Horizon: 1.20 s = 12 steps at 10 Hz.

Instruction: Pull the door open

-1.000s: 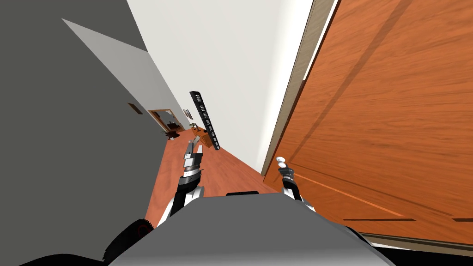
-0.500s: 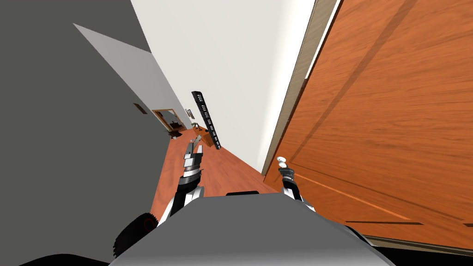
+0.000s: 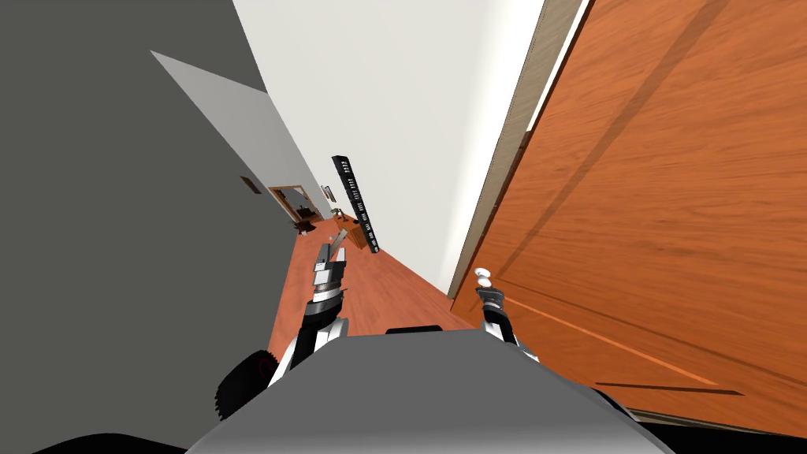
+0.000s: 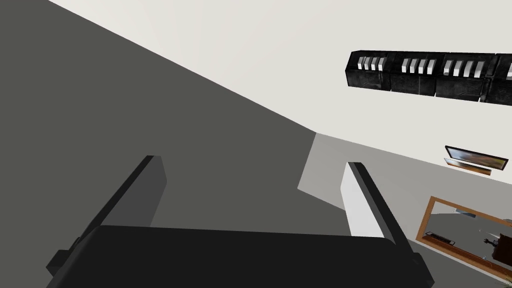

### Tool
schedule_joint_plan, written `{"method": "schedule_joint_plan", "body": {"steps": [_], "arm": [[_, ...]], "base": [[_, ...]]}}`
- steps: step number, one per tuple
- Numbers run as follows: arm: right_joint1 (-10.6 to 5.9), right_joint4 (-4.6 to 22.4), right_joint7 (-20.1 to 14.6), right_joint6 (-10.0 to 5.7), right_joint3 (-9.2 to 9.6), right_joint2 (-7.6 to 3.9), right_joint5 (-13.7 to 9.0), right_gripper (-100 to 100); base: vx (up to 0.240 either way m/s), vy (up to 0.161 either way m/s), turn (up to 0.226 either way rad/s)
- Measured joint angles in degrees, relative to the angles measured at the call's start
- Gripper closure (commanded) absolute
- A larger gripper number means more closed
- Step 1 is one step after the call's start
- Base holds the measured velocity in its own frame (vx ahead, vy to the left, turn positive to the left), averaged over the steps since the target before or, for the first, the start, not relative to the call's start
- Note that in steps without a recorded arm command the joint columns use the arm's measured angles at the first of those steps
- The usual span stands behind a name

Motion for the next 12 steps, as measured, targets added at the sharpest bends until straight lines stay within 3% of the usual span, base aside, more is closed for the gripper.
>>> {"method": "schedule_joint_plan", "body": {"steps": [2,3,4,5,7,8,10,12], "arm": [[0.33,-0.80,-2.15,0.56,-0.11,0.20,-0.40,100],[-0.39,0.56,-3.78,0.11,-0.11,-0.08,-0.67,100],[1.23,-2.75,-4.19,1.35,-0.35,0.74,-0.94,100],[2.01,-4.31,-4.14,2.16,-0.41,1.23,-0.99,100],[2.04,-4.87,-4.07,2.15,-0.42,1.51,-0.98,100],[-0.09,-0.92,-5.06,0.79,-0.10,0.28,-0.86,100],[-1.12,2.41,-7.44,-0.77,0.04,-0.62,-1.06,100],[-0.03,-0.14,-9.25,0.49,-0.23,0.06,-1.57,100]], "base": [[-0.036,-0.003,0.068],[-0.032,0.000,0.036],[-0.009,0.000,-0.010],[-0.001,0.002,-0.018],[-0.002,0.005,0.002],[0.004,0.003,0.017],[-0.035,-0.002,0.082],[-0.043,-0.001,0.058]]}}
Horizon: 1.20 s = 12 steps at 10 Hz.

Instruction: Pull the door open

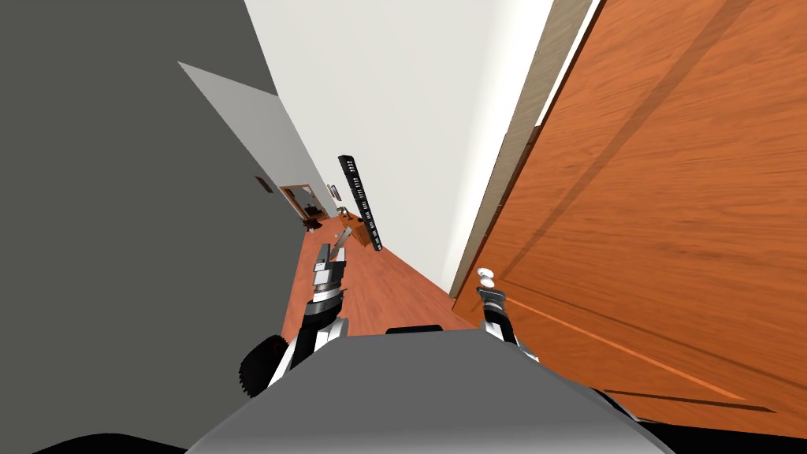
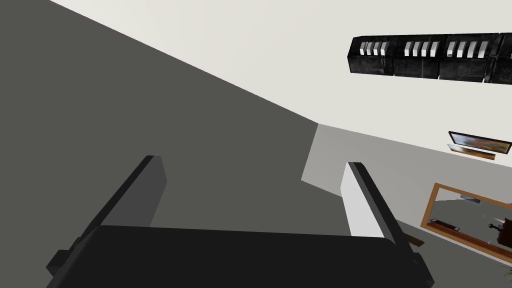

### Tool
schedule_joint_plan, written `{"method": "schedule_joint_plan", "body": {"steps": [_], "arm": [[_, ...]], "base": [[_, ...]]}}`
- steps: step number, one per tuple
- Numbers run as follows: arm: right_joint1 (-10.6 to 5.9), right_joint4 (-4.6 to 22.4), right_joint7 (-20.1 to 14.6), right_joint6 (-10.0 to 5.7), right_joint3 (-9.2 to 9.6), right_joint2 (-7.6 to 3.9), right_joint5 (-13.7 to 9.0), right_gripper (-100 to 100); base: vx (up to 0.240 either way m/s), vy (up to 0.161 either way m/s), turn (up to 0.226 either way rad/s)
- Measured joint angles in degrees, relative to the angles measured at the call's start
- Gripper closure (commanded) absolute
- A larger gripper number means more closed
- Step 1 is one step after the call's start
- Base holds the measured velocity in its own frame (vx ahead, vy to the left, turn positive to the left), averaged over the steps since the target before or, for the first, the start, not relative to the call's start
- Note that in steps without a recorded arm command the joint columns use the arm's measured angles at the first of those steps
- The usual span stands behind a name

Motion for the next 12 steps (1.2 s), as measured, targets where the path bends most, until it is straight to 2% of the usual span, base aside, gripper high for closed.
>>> {"method": "schedule_joint_plan", "body": {"steps": [1,2,3,5,6,8,9,10,12], "arm": [[0.68,-1.36,-1.14,0.76,-0.09,0.20,-0.30,100],[-0.25,0.66,-2.36,-0.04,0.08,-0.14,-0.31,100],[-0.28,1.40,-3.62,-0.92,0.16,-0.07,-0.41,100],[0.68,-0.79,-6.01,0.34,-0.11,0.20,-1.05,100],[0.66,-0.73,-6.85,0.44,-0.06,0.14,-1.13,100],[-0.46,1.63,-8.55,-0.67,0.01,-0.18,-1.33,100],[-0.45,1.45,-9.60,-0.51,-0.02,-0.29,-1.50,100],[-0.58,1.97,-11.14,-0.87,0.06,-0.23,-1.70,-100],[-0.77,1.49,-12.95,-0.66,-0.03,-0.10,-2.20,-100]], "base": [[-0.030,-0.002,0.030],[-0.025,-0.001,0.041],[-0.039,0.005,0.064],[-0.039,0.004,0.052],[-0.013,0.003,-0.007],[-0.041,0.005,0.062],[-0.044,0.005,0.103],[-0.126,0.056,0.017],[-0.165,0.118,-0.014]]}}
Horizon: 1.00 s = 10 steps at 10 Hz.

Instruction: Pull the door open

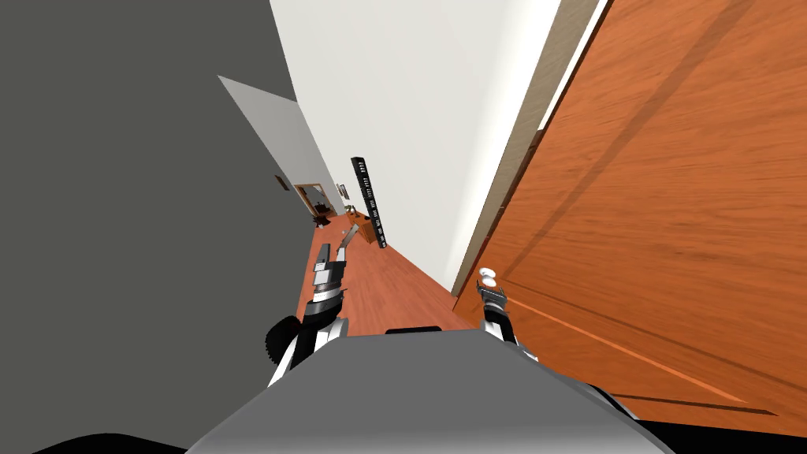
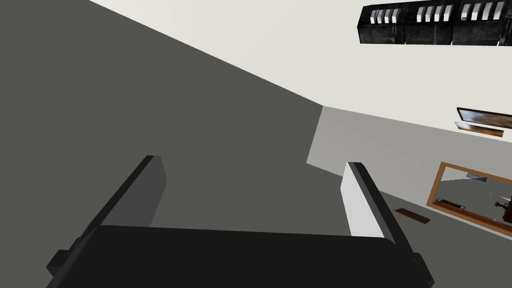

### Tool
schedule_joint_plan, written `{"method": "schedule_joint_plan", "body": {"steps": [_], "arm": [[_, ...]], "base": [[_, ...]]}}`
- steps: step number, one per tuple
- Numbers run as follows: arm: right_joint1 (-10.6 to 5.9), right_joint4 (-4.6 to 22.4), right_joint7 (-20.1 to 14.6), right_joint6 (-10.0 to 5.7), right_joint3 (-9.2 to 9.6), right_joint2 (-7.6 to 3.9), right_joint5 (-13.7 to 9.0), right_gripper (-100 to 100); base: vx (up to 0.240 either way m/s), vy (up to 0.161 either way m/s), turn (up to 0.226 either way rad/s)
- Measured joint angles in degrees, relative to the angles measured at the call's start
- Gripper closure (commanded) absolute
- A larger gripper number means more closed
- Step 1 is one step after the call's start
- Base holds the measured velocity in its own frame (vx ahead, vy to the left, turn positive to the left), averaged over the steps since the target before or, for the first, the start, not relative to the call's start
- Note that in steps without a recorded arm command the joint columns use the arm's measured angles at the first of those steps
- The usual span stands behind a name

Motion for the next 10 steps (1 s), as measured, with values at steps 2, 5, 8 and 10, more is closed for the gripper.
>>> {"method": "schedule_joint_plan", "body": {"steps": [2,5,8,10], "arm": [[-0.65,0.11,-2.06,-0.36,0.08,0.12,-0.43,-100],[-1.17,-0.39,-5.34,-0.53,0.10,0.39,-1.19,-100],[-0.88,-1.70,-6.30,0.04,-0.08,0.68,-1.58,-100],[-1.21,-1.07,-6.38,-0.25,-0.16,0.53,-1.63,-100]], "base": [[-0.162,0.131,-0.007],[-0.165,0.112,-0.003],[0.057,-0.026,0.009],[0.152,-0.134,0.023]]}}
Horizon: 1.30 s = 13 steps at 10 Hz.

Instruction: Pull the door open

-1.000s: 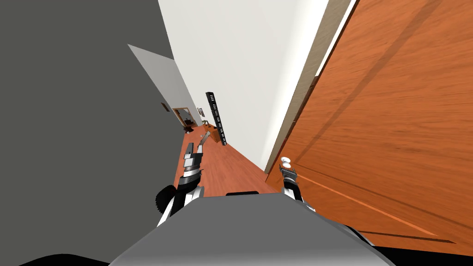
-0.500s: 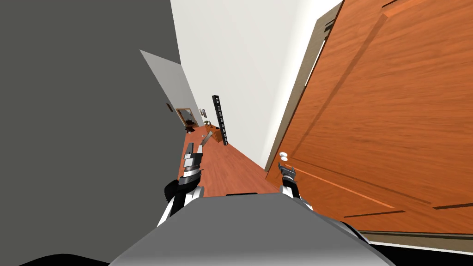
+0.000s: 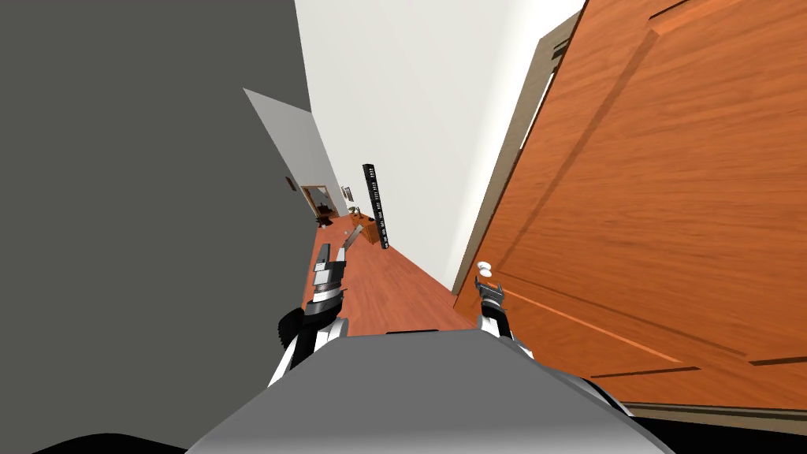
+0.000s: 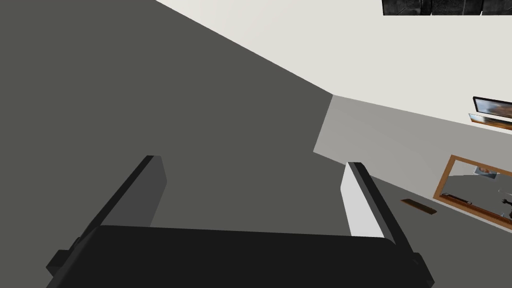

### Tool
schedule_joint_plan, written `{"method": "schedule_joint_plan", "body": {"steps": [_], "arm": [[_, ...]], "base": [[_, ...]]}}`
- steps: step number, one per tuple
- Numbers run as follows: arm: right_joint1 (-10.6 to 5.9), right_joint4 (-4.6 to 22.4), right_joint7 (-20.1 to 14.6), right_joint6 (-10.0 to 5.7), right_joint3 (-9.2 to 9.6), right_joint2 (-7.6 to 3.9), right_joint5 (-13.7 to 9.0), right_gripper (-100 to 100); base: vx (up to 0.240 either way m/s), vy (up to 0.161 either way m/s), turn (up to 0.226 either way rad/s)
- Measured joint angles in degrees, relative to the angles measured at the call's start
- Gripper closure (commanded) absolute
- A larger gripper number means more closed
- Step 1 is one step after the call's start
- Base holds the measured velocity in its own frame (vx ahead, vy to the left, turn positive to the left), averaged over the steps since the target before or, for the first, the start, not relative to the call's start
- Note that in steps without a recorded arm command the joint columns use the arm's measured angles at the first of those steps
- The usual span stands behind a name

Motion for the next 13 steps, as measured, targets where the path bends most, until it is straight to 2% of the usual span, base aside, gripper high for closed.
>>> {"method": "schedule_joint_plan", "body": {"steps": [4,5,10,13], "arm": [[-0.24,0.27,0.10,-0.17,-0.37,-0.17,-0.23,-100],[-0.28,0.28,0.11,-0.19,-0.38,-0.20,-0.24,100],[-0.12,0.43,0.12,0.05,-0.34,-0.13,-0.21,100],[0.00,-0.72,-0.32,0.54,0.49,-0.09,0.34,100]], "base": [[0.141,-0.129,0.022],[-0.007,0.005,-0.004],[-0.013,0.011,-0.002],[-0.192,-0.017,0.068]]}}
